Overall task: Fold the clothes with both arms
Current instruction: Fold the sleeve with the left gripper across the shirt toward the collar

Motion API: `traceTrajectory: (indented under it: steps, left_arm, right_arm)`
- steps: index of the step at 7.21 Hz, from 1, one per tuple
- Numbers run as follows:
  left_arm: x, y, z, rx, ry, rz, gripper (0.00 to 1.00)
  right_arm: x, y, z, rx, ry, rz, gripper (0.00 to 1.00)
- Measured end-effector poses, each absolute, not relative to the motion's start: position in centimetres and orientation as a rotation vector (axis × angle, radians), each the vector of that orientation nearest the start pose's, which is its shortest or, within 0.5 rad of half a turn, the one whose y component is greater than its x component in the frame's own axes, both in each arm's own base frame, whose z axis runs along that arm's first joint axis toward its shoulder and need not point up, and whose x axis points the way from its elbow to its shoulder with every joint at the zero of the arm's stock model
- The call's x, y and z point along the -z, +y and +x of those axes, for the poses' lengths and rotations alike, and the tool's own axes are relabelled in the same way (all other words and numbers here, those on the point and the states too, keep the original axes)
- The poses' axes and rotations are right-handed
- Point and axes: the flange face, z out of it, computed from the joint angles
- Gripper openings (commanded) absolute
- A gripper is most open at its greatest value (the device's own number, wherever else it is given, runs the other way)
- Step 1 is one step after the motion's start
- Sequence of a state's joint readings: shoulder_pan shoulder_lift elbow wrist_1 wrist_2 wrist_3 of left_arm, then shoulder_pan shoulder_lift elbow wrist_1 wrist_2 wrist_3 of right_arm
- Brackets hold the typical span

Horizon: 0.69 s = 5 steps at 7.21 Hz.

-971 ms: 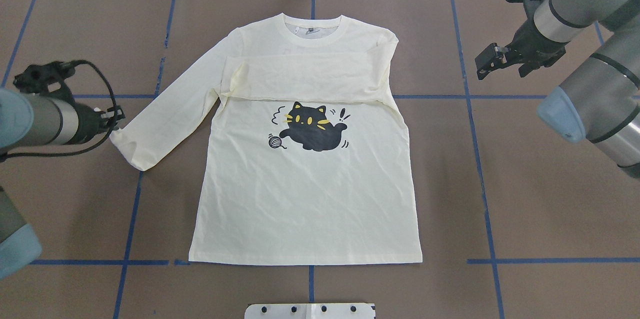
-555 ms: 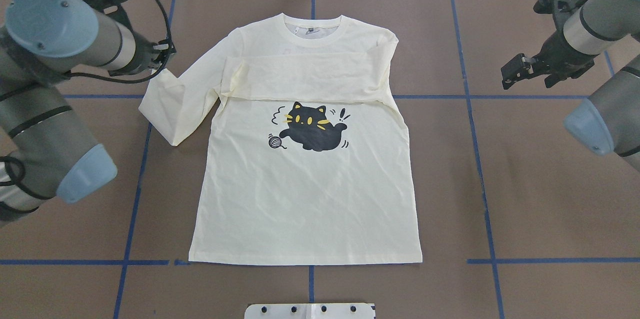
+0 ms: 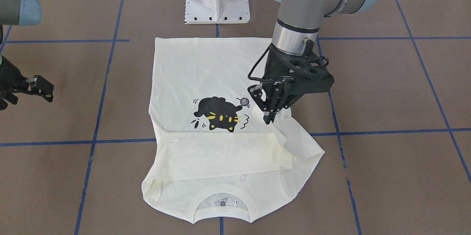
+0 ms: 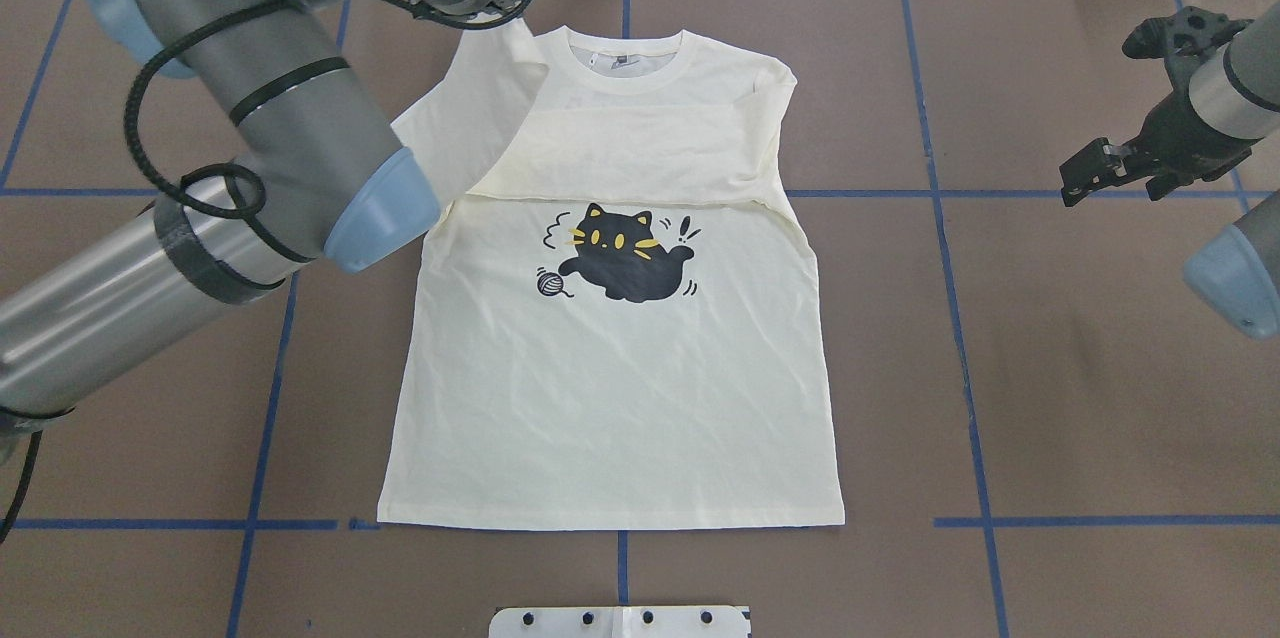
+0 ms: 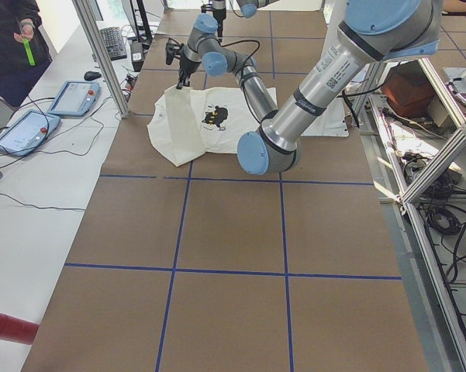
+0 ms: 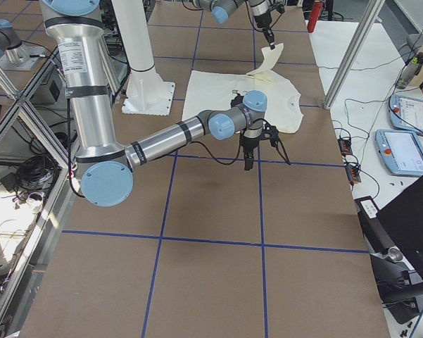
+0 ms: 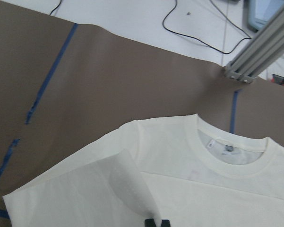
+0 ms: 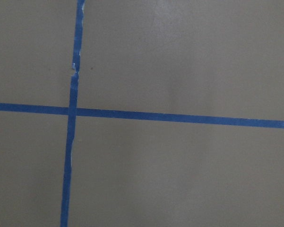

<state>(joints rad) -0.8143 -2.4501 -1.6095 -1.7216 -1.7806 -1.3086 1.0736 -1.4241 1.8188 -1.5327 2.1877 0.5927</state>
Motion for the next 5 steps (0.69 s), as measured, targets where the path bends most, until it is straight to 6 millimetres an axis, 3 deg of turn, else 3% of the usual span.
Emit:
traceTrajectory:
  steps: [2, 5]
  left_arm:
    - [-3.5, -61.3, 43.0, 0.382, 1.115, 0.408, 0.0]
    - [-0.2, -63.4, 49.2, 0.423, 1.165, 0.352, 0.0]
  right_arm:
    - [-46.6, -51.8, -19.2, 0.04, -0.735, 0.045, 1.0]
    - [-46.8, -51.8, -19.2, 0.038, -0.733, 0.041, 1.0]
